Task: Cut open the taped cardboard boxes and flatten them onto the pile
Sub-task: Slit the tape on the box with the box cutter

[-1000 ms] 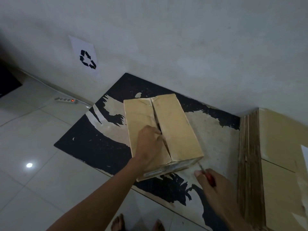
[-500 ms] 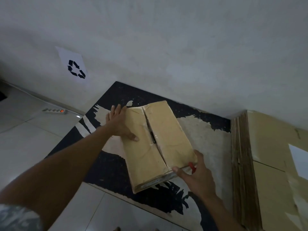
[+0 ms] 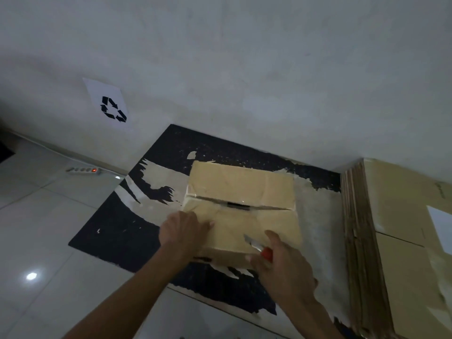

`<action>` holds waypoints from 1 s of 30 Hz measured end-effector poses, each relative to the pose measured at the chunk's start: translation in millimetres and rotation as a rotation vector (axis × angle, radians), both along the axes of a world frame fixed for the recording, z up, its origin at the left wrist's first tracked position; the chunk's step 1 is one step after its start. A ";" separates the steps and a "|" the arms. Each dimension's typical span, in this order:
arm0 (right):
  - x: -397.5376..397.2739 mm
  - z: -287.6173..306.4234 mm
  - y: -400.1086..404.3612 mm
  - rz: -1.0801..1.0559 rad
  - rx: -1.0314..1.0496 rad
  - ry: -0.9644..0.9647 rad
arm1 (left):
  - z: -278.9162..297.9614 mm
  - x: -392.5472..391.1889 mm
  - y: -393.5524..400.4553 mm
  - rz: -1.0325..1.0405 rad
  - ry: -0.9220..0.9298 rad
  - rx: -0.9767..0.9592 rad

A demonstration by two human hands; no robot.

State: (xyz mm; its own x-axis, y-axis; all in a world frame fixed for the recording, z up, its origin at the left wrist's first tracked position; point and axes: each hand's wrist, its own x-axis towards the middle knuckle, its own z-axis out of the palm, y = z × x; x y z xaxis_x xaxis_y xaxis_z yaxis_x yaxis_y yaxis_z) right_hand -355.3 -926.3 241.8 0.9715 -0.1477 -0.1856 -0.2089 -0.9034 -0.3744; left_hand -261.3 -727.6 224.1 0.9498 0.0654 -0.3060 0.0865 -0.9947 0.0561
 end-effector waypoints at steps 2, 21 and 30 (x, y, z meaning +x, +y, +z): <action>-4.9 -5.1 6.0 -0.023 -0.030 0.046 | 5.4 -19.9 -11.7 -0.037 0.053 -0.060; 70.9 -40.8 -91.3 -0.195 0.357 -0.006 | -6.0 -13.8 -11.4 -0.662 0.050 -0.122; -41.2 -5.3 -30.2 0.098 0.076 -0.027 | 1.4 -21.9 -21.2 -0.850 -0.038 0.057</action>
State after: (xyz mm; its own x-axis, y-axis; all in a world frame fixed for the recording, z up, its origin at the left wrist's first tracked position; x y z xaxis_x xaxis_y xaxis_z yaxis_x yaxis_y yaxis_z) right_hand -396.5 -956.6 236.5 0.9854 -0.0380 -0.1661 -0.1095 -0.8880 -0.4466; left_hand -283.2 -748.9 225.5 0.6924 -0.6603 -0.2909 -0.6920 -0.7218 -0.0085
